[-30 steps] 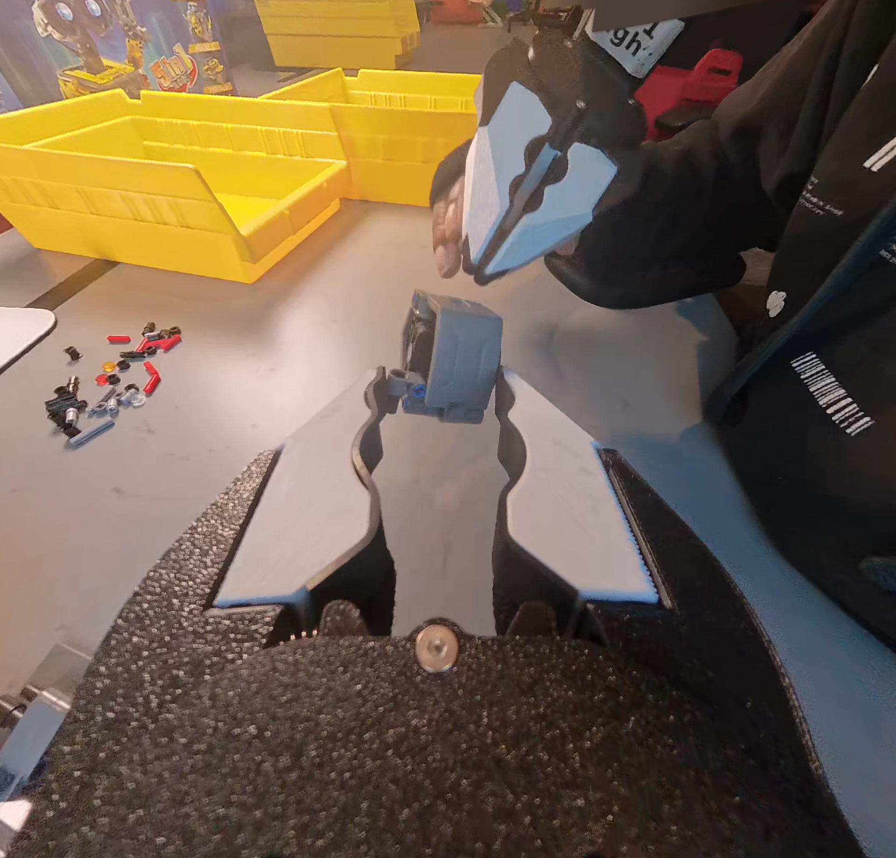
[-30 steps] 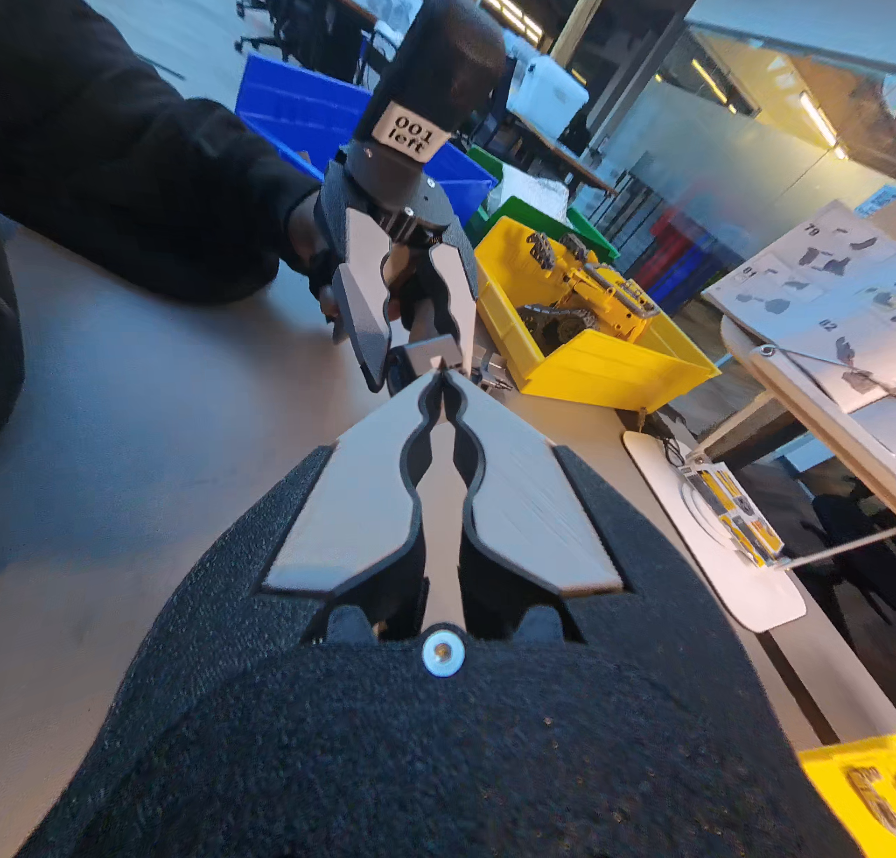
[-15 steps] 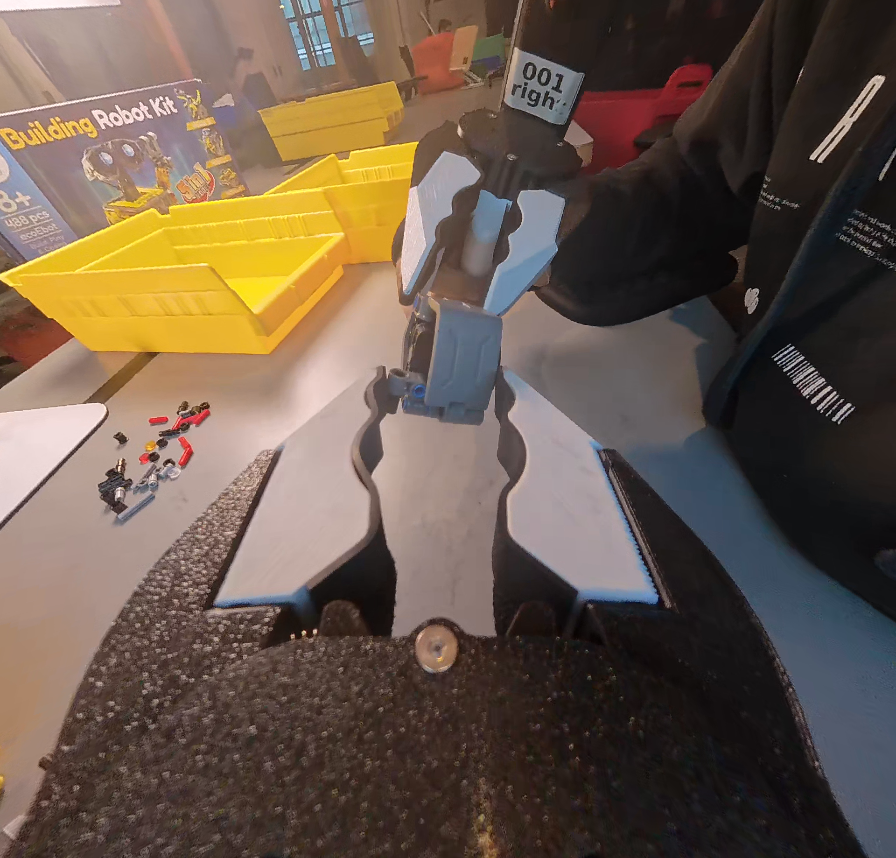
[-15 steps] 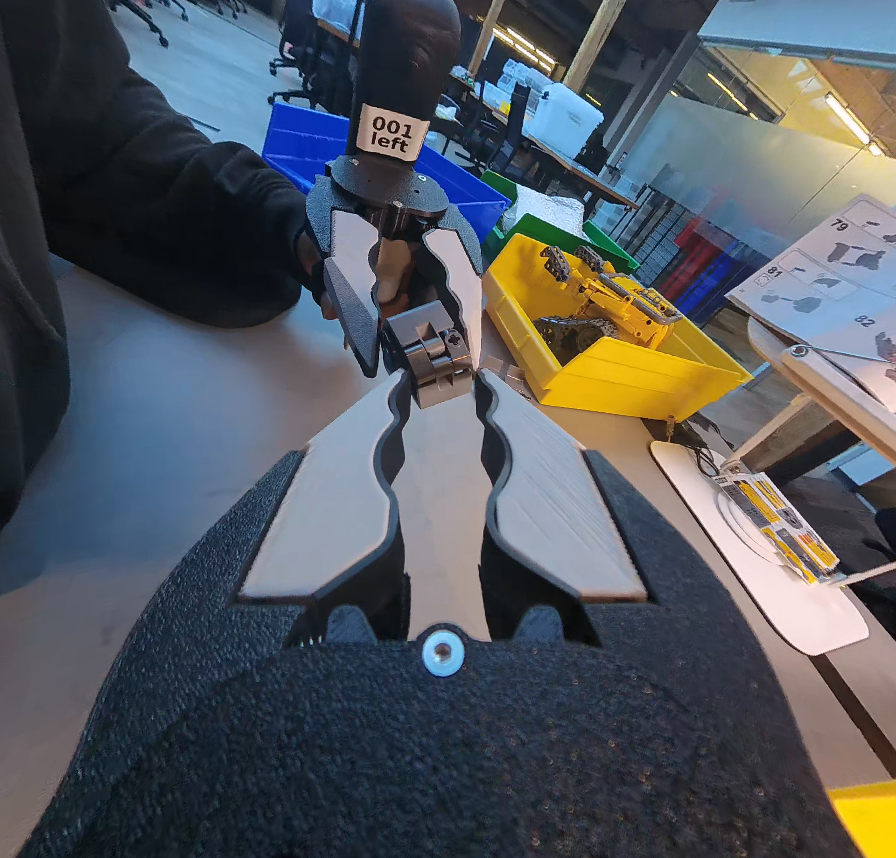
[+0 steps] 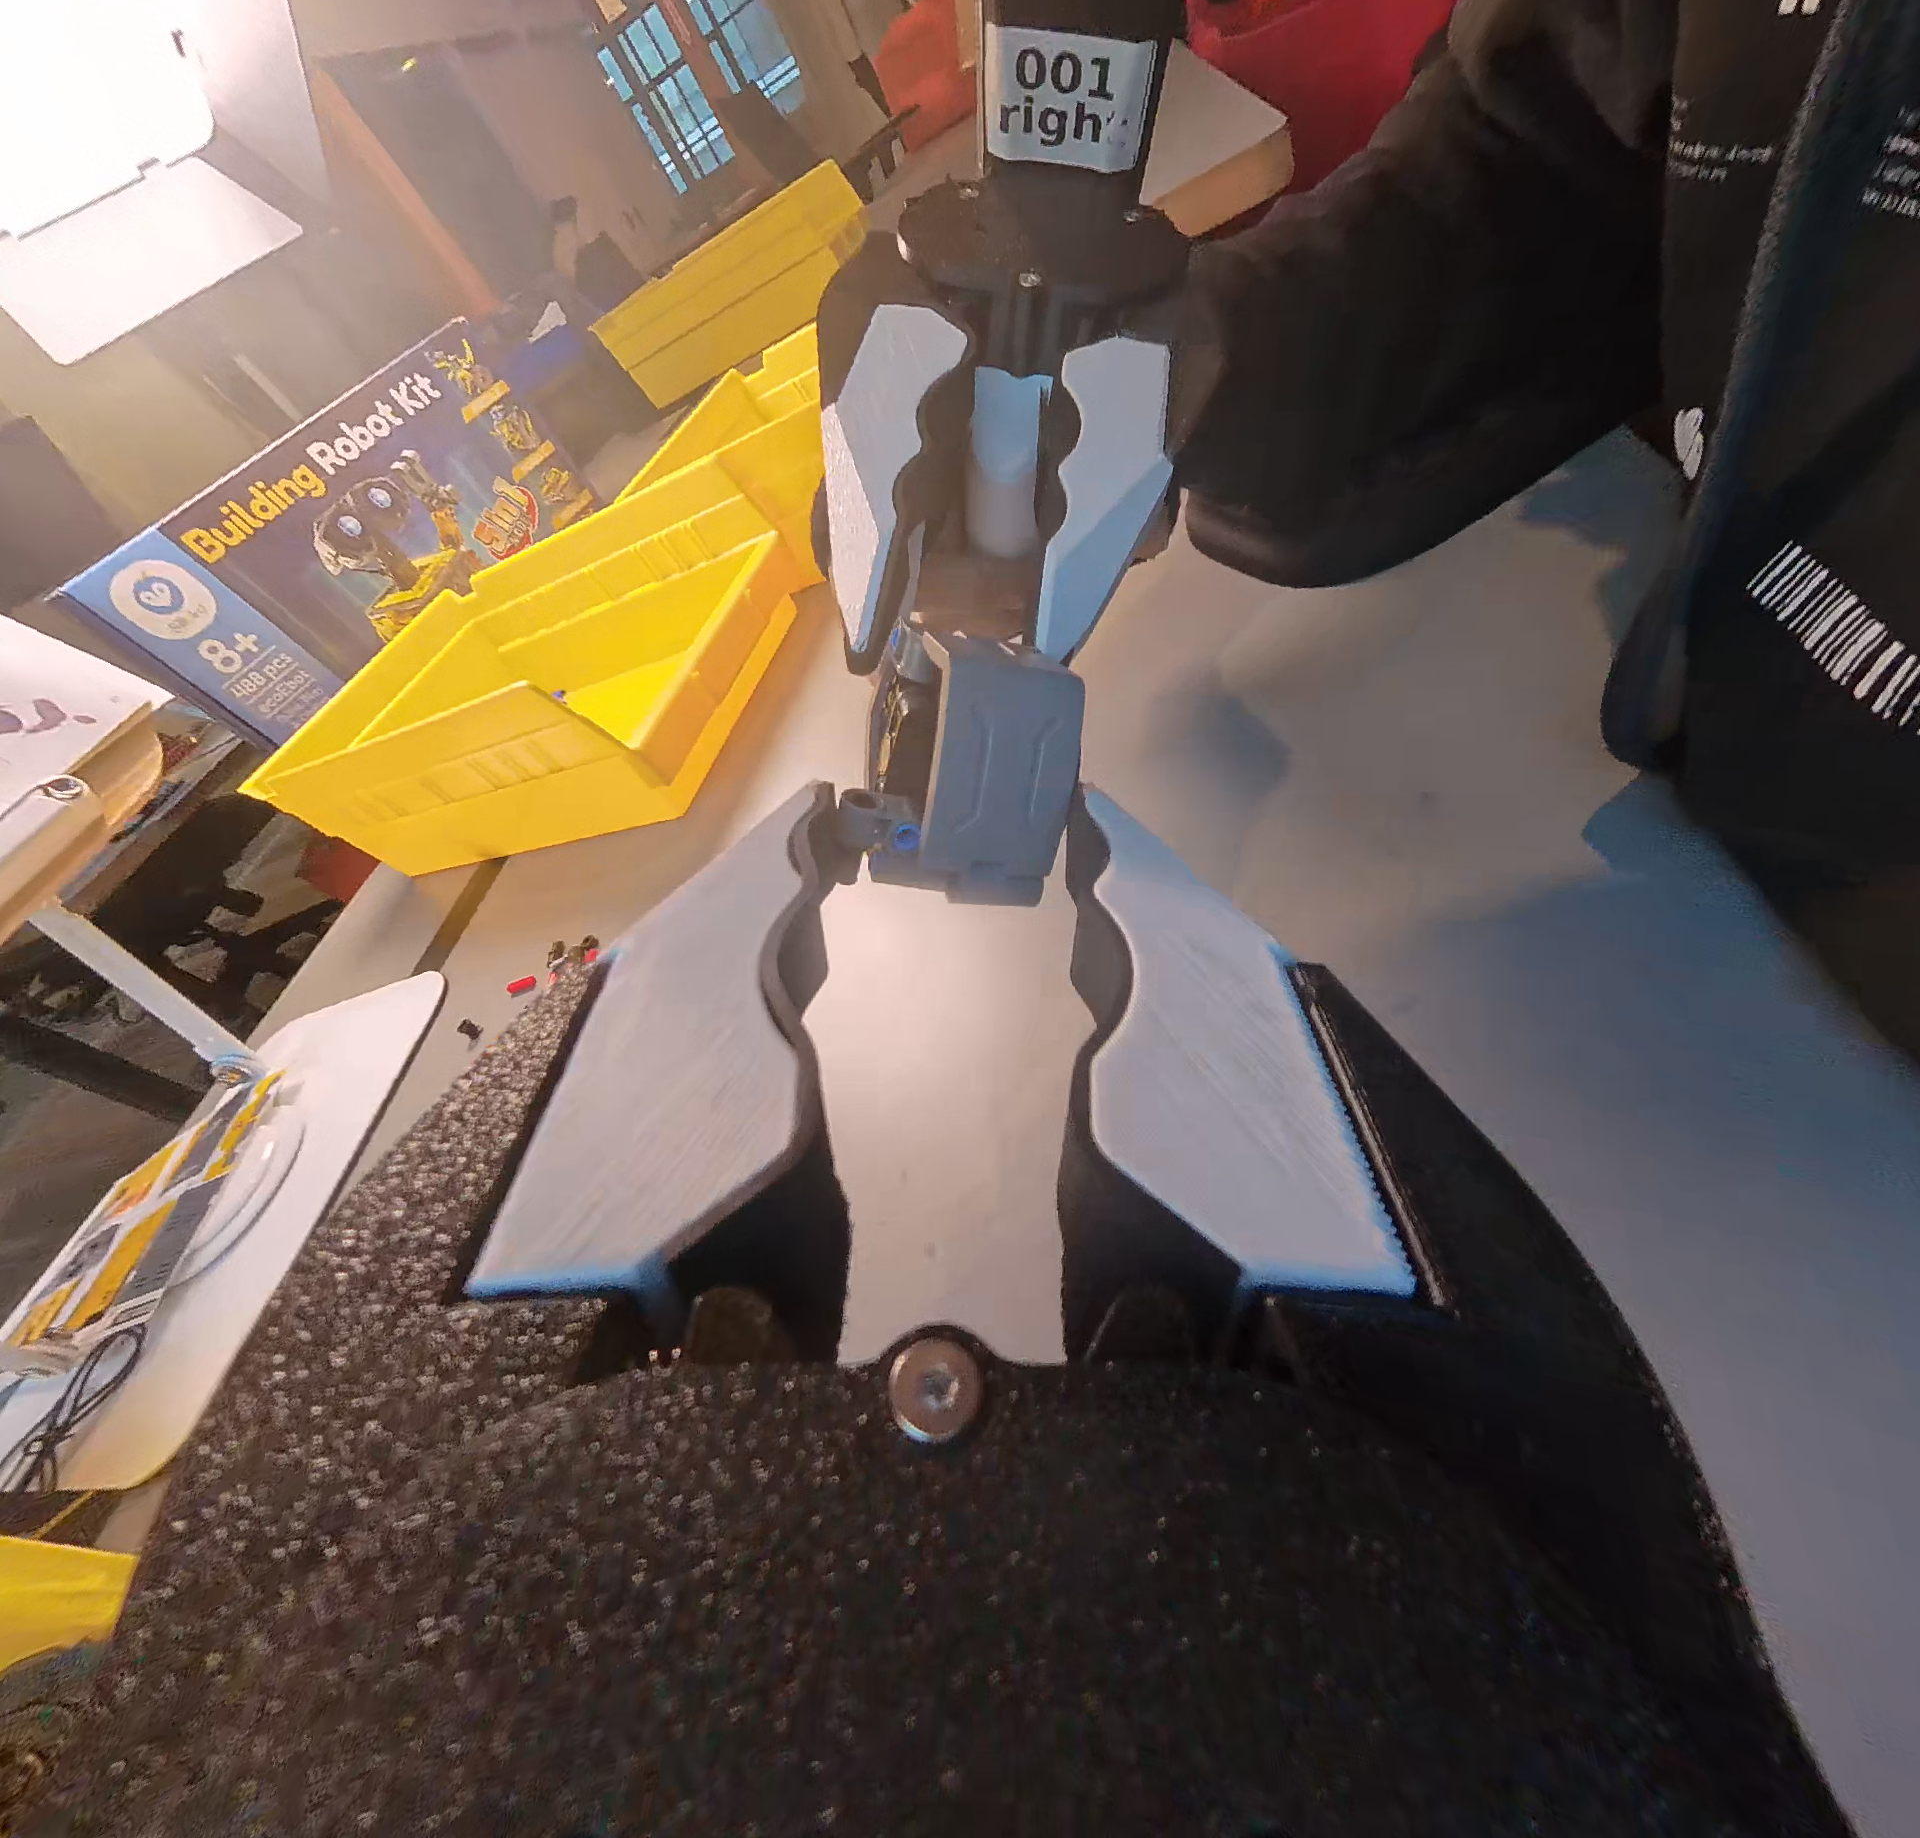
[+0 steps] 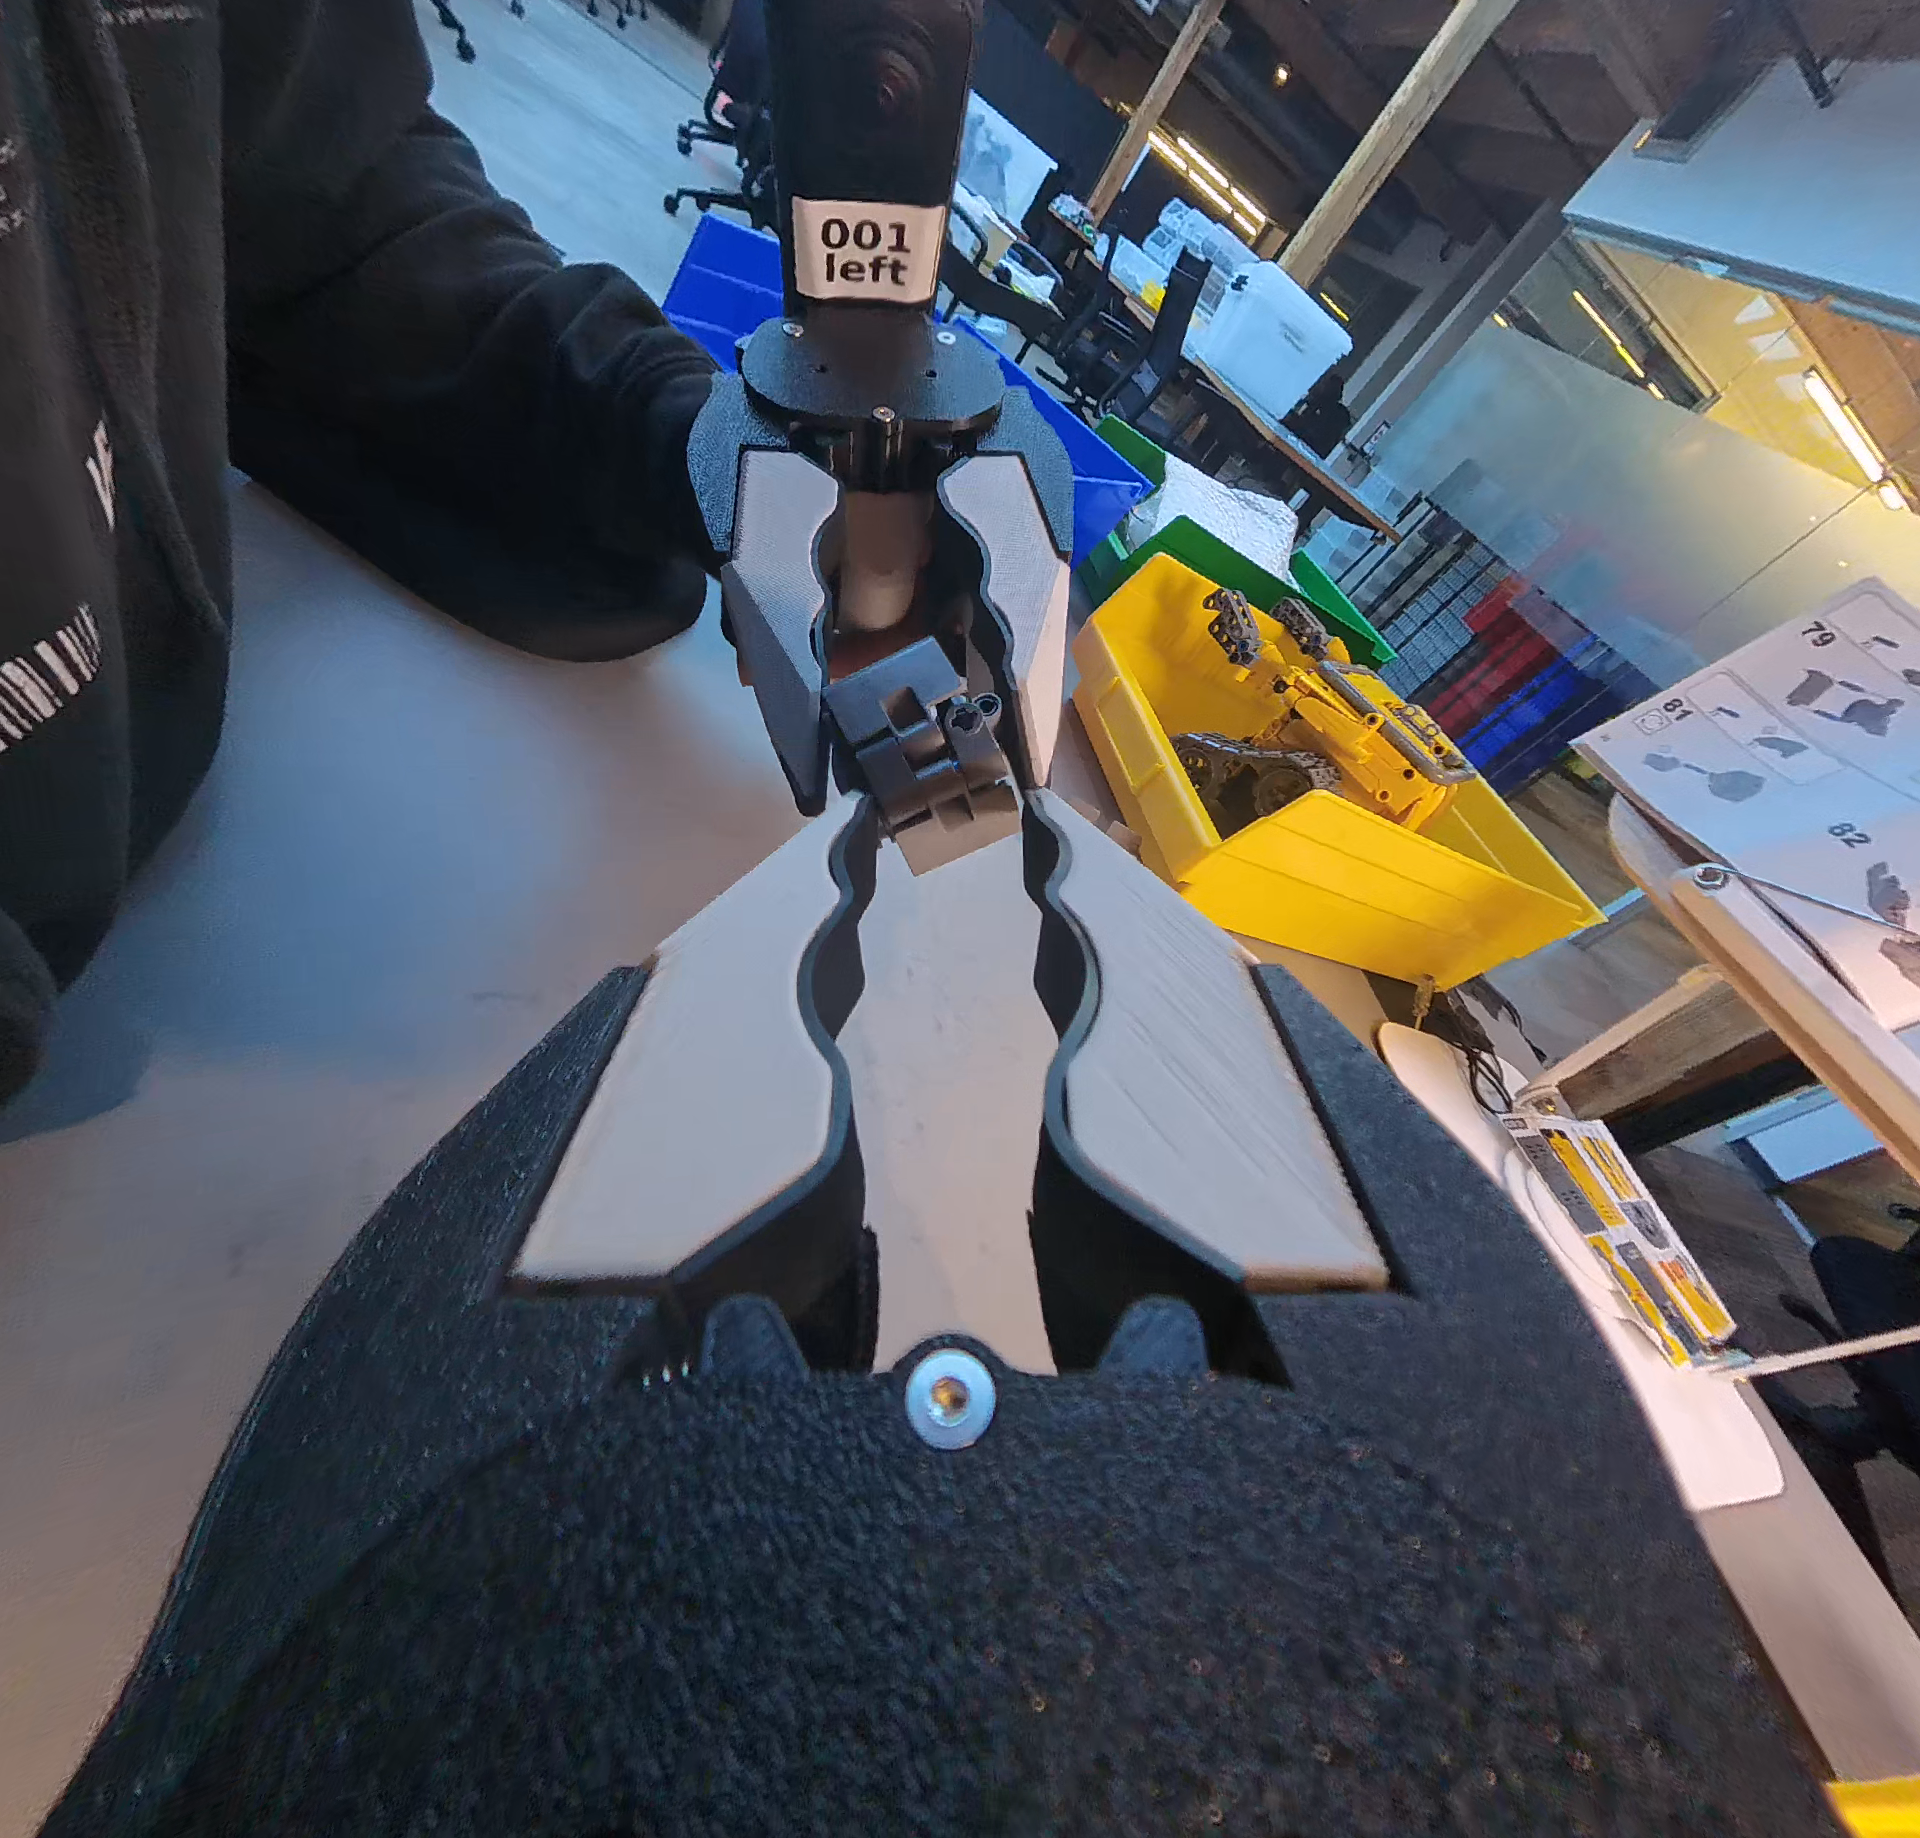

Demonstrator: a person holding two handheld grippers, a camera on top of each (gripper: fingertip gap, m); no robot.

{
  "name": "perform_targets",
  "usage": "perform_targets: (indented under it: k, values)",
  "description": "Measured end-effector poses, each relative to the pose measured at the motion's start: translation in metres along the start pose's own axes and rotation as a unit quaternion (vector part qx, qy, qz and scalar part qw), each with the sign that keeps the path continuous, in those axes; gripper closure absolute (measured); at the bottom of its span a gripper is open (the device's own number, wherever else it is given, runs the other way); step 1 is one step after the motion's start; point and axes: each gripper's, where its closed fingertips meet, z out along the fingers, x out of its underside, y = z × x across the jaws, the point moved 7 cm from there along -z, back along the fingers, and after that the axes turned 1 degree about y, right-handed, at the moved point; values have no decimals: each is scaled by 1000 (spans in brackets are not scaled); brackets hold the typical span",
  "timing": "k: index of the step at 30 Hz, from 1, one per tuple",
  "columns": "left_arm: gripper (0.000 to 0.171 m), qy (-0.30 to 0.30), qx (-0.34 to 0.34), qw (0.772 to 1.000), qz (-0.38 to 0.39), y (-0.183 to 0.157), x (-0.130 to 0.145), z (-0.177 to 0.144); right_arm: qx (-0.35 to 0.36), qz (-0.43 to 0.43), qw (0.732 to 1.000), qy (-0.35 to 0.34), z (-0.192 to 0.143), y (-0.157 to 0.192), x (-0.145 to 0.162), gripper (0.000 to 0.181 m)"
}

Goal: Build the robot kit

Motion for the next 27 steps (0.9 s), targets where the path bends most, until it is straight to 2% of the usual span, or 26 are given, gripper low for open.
perform_targets:
  k: [9, 20, 24, 27]
  values:
    - [128, 21, 3, 999, 27, -4, 2, 2, -13, -30, 999, 8, 2, 6, 0, 149]
    - [128, 32, 21, 999, 15, -6, 6, 4, -26, -51, 998, 30, 4, 11, 3, 151]
    - [128, 34, 68, 995, -57, -7, 9, 5, -41, -50, 997, 39, 5, 14, 4, 152]
    - [128, 21, 128, 982, -139, -8, 13, 5, -64, -35, 996, 43, 5, 17, 5, 152]
